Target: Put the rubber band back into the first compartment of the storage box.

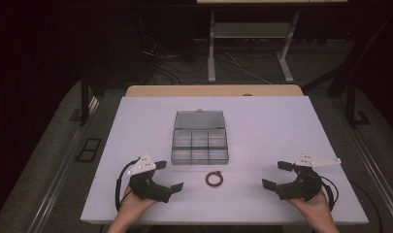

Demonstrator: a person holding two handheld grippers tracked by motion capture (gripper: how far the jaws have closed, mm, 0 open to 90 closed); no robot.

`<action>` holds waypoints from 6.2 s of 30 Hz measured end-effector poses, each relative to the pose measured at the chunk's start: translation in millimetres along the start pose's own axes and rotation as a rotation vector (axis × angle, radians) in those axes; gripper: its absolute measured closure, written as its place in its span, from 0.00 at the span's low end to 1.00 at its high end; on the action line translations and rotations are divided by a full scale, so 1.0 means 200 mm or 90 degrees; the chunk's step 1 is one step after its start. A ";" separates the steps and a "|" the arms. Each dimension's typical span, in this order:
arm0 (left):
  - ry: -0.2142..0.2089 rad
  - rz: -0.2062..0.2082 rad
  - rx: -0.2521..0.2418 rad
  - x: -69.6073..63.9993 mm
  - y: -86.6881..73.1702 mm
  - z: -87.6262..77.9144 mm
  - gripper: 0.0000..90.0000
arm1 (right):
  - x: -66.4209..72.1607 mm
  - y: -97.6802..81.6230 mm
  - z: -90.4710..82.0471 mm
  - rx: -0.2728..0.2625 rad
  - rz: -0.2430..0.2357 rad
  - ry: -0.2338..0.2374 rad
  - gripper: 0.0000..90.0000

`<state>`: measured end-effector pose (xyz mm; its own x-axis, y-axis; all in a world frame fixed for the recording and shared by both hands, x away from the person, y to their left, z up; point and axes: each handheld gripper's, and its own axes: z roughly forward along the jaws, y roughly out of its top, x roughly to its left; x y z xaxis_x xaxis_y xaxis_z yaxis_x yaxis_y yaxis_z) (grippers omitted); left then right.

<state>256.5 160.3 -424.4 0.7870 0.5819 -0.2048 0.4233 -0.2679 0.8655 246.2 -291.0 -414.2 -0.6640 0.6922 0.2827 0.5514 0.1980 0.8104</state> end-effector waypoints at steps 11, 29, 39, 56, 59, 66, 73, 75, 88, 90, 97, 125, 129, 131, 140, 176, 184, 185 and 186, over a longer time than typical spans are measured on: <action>-0.009 0.012 0.001 -0.01 0.01 0.00 0.00 | 0.00 0.00 0.00 0.006 0.009 0.011 0.01; -0.021 0.035 0.019 -0.03 0.03 0.02 0.00 | 0.00 -0.01 0.01 0.029 0.002 0.015 0.01; -0.035 0.061 0.040 -0.07 0.07 0.04 0.00 | 0.00 -0.02 0.01 0.035 0.004 0.014 0.01; -0.040 0.095 0.061 -0.12 0.22 0.10 0.00 | 0.00 -0.02 0.00 0.029 0.007 0.026 0.01; -0.050 0.105 0.077 -0.12 0.25 0.13 0.00 | -0.01 -0.02 0.00 0.028 0.007 0.024 0.01; -0.068 0.119 0.105 -0.13 0.30 0.19 0.00 | -0.01 -0.02 0.00 0.031 0.008 0.023 0.01; -0.083 0.135 0.127 -0.14 0.33 0.25 0.00 | -0.01 -0.02 0.00 0.028 0.008 0.022 0.01; -0.086 0.133 0.134 -0.15 0.34 0.26 0.00 | -0.01 -0.02 0.00 0.027 0.005 0.022 0.01; -0.095 0.158 0.171 -0.17 0.34 0.35 0.00 | -0.01 -0.02 0.00 0.025 0.002 0.023 0.01; -0.098 0.164 0.178 -0.18 0.34 0.37 0.00 | -0.01 -0.02 0.00 0.025 0.001 0.023 0.01; -0.110 0.179 0.193 -0.20 0.35 0.42 0.00 | -0.01 -0.02 0.00 0.026 0.000 0.023 0.01; -0.156 0.223 0.284 -0.27 0.31 0.59 0.02 | 0.00 -0.02 -0.01 0.027 -0.001 0.024 0.01; -0.161 0.237 0.297 -0.28 0.30 0.60 0.06 | 0.00 -0.02 -0.01 0.026 -0.001 0.025 0.01; -0.167 0.234 0.307 -0.29 0.30 0.61 0.08 | 0.00 -0.02 -0.01 0.027 -0.001 0.025 0.01; -0.192 0.232 0.337 -0.28 0.29 0.64 0.19 | 0.00 -0.02 0.00 0.031 0.000 0.030 0.01; -0.160 0.289 0.356 -0.24 0.26 0.69 0.87 | 0.01 -0.03 0.01 0.041 -0.008 0.030 0.01; -0.163 0.287 0.354 -0.24 0.26 0.69 0.93 | 0.01 -0.03 0.02 0.044 -0.011 0.028 0.01; -0.163 0.288 0.353 -0.24 0.26 0.69 0.93 | 0.01 -0.03 0.02 0.044 -0.010 0.028 0.01; -0.164 0.290 0.353 -0.24 0.26 0.69 0.93 | 0.02 -0.03 0.02 0.044 -0.010 0.028 0.01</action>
<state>303.3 12.2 -432.0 0.9890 0.1419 -0.0409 0.1409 -0.8244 0.5482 243.3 -287.1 -419.9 -0.6937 0.6574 0.2942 0.5735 0.2572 0.7778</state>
